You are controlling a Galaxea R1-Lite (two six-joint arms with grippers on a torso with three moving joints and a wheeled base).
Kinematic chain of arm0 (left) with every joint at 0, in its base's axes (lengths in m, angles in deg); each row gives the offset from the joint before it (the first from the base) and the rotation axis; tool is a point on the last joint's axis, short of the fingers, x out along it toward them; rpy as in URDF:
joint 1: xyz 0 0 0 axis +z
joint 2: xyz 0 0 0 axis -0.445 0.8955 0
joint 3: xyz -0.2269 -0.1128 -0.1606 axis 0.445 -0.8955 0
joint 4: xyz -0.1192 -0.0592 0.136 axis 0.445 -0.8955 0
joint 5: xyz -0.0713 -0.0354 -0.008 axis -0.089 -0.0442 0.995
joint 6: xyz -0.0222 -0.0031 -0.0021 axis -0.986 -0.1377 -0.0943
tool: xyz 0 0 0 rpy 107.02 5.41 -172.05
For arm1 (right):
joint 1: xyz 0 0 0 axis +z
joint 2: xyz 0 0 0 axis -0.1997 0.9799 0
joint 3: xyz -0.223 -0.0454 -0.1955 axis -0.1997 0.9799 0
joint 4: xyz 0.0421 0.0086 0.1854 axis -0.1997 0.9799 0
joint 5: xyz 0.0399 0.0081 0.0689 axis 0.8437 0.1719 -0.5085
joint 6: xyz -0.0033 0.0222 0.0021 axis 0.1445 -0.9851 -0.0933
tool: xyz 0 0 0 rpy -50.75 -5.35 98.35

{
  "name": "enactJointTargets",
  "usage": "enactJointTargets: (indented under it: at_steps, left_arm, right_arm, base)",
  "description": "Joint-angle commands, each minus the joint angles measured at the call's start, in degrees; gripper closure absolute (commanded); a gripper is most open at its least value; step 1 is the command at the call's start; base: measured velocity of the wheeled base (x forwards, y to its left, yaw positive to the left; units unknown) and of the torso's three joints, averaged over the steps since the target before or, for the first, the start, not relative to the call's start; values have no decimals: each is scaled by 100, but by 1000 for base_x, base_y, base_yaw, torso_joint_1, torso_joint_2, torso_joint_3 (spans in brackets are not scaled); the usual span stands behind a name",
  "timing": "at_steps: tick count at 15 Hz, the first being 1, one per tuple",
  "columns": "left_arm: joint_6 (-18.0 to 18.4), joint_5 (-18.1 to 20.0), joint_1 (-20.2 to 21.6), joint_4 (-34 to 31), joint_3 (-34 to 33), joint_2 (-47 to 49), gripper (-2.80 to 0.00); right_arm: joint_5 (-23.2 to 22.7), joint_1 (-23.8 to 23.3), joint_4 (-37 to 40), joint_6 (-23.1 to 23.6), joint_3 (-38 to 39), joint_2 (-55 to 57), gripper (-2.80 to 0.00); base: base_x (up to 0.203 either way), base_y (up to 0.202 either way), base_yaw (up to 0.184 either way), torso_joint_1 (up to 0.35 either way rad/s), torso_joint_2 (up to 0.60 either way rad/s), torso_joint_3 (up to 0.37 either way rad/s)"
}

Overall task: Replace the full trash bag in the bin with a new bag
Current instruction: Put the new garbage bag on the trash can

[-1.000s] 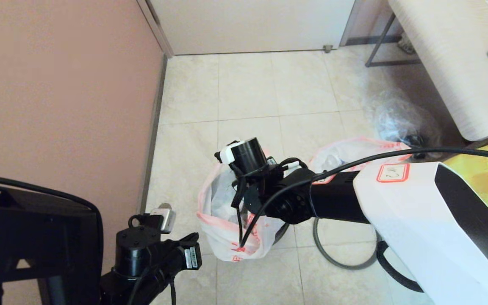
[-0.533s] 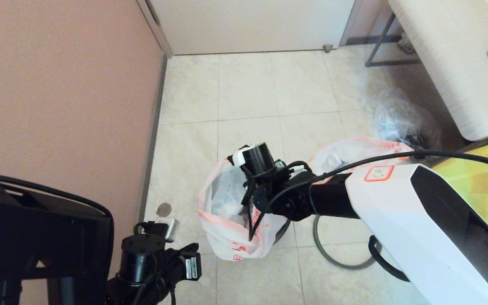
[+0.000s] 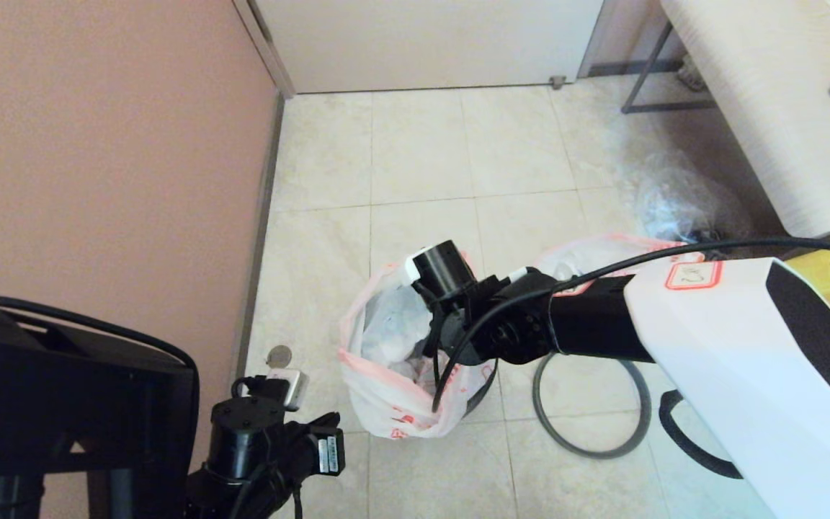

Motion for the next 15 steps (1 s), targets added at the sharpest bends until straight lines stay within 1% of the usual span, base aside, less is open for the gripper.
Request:
enactJointTargets:
  at_steps: [1,2,3,4,5,6,8,10,12,14,15]
  left_arm:
    - [25,-7,-18,47,17,-92,0]
    - [53,-7,-66,47,3,-165,0]
    - [56,-13,-128,47,-1,-229,0]
    - [56,-13,-184,47,35,-386,0]
    - [52,-19,-220,44,205,-551,0]
    - [31,-35,-232,-184,455,-712,0]
    - [-113,-55,-228,-1337,989,-1097,0]
    - [-439,-63,-215,-2703,1561,-1569,0]
    - [-749,-59,-202,-4017,2199,-1999,0]
    - [-921,-56,-198,-5117,2758,-2369,0]
    - [-1032,-40,-209,-5775,3139,-2483,0]
  right_arm:
    - [-3,119,576,-561,21,-443,0]
    - [-72,204,1000,-1078,53,-648,0]
    - [-205,281,1249,-1439,99,-827,0]
    - [-379,348,1380,-1742,185,-1073,0]
    - [-541,415,1458,-1980,358,-1321,0]
    - [-635,462,1476,-2092,644,-1509,0]
    - [-704,506,1315,-2159,1090,-1786,0]
    - [-844,522,591,-2055,1505,-2053,0]
    - [-933,517,18,-1826,1953,-2077,0]
    - [-947,514,-719,-1502,2395,-1991,0]
    - [-952,508,-1179,-1304,2611,-1949,0]
  base:
    - [0,0,0,0,0,0]
    - [0,0,0,0,0,0]
    - [0,0,0,0,0,0]
    - [0,0,0,0,0,0]
    - [0,0,0,0,0,0]
    - [0,0,0,0,0,0]
    - [0,0,0,0,0,0]
    - [0,0,0,0,0,0]
    - [0,0,0,0,0,0]
    - [0,0,0,0,0,0]
    - [0,0,0,0,0,0]
